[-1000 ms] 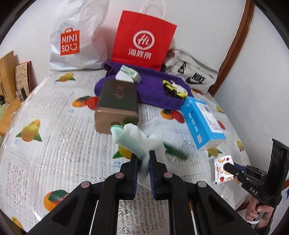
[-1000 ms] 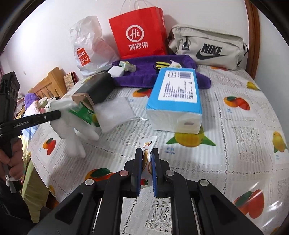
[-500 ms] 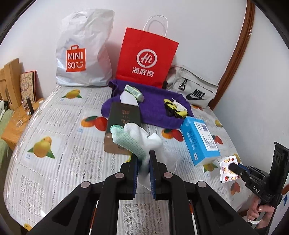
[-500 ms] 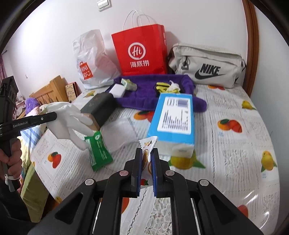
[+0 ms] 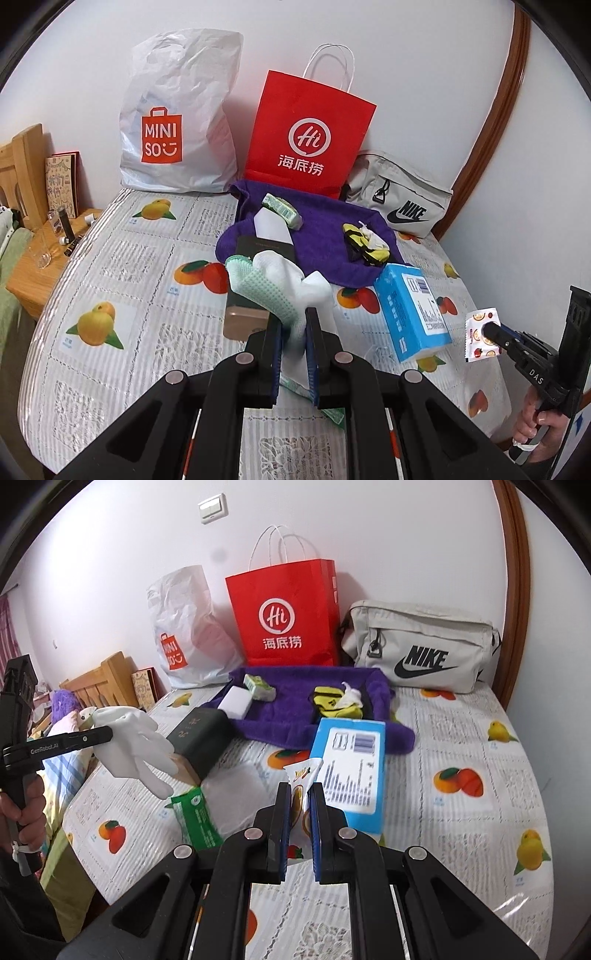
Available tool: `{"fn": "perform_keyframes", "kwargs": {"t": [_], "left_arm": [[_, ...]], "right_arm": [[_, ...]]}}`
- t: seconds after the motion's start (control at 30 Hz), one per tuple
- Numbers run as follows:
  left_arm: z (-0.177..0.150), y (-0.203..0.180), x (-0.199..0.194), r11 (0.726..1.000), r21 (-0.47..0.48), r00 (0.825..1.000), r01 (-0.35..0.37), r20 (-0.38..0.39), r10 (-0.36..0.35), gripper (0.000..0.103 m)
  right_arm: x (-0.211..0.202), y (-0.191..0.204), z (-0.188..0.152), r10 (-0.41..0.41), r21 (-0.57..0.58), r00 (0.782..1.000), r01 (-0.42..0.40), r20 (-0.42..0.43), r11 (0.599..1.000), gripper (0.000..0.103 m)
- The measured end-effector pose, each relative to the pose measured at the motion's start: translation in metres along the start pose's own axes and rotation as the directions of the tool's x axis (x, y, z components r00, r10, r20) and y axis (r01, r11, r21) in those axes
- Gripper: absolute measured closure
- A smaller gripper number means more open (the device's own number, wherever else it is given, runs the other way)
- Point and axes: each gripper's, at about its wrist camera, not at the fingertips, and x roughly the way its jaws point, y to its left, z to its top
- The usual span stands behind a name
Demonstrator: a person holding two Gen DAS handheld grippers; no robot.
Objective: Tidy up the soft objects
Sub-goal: 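Carry the white glove and candy packet in both tools to the purple towel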
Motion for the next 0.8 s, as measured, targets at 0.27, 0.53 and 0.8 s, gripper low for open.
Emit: {"fn": "perform_keyframes", "kwargs": {"t": [0.27,0.53,0.8], "left_arm": [[0.020,-0.001,0.012,1.000,0.008,1.000,0.000,0.000,0.000,0.091],[0.046,-0.003,0.031,0.999,0.030,1.000,-0.012,-0.001,0.012,0.091],[0.065,-0.005,0.049,0.999,0.047,1.000,-0.016,-0.008,0.016,0.091]], "right_arm": [[0.010,-0.005,0.023,-0.006,-0.017,1.000,0.006,0.013,1.000,0.093],[0.028,-0.012,0.044,-0.009,-0.029,1.000,0.010,0.006,1.000,0.093],[0.050,-0.022,0.068,-0.006,-0.027,1.000,0.006,0.011,1.000,0.093]]}}
